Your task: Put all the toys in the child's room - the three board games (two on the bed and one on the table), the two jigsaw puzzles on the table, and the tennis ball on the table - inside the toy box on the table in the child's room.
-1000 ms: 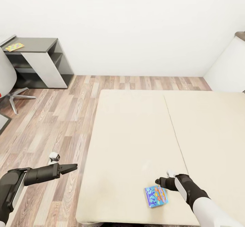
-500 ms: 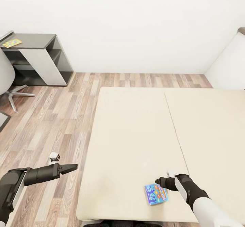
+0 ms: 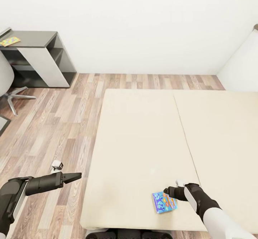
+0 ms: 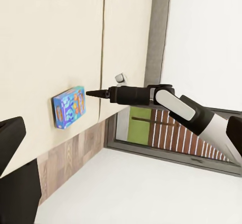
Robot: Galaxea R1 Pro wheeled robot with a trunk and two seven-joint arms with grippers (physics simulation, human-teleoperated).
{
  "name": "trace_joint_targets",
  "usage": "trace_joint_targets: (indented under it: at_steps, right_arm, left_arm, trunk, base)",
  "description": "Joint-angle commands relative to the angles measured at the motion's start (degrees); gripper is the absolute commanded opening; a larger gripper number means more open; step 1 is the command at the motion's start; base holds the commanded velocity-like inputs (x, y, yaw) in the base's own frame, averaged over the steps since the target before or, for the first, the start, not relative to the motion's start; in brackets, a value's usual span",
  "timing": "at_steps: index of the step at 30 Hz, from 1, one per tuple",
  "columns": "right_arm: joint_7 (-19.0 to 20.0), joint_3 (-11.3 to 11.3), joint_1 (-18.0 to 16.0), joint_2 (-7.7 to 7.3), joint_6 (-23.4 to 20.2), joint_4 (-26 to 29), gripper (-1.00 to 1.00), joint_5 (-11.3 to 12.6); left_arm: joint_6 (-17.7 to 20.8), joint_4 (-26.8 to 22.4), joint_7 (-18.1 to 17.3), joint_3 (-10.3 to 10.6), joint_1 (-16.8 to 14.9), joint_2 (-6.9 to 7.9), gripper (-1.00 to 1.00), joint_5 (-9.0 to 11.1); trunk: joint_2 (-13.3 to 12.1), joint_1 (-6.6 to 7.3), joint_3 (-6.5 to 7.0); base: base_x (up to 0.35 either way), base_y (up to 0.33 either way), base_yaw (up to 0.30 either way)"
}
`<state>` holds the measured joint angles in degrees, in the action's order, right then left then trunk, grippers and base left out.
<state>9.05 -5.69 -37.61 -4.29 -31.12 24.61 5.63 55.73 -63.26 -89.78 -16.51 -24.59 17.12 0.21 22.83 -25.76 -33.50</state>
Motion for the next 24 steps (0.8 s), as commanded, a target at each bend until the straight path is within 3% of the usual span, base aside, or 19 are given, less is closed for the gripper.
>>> trace_joint_targets:
  at_steps: [1,24]
  right_arm:
    - [0.01,-0.2,-0.01,0.01,-0.35,0.08,1.0,0.42]
    - [0.01,-0.11,-0.01,0.07,0.58,0.09,1.0,0.36]
  left_arm:
    - [0.61,-0.02,-0.22,0.0,-0.02,0.01,1.0,-0.03]
    - [0.61,-0.02,-0.22,-0.03,-0.02,0.01,1.0,-0.03]
  trunk:
    - [0.09,-0.03,-0.17]
    - [0.09,-0.03,-2.33]
  base:
    - [0.0,0.0,0.0]
    - [0.0,0.0,0.0]
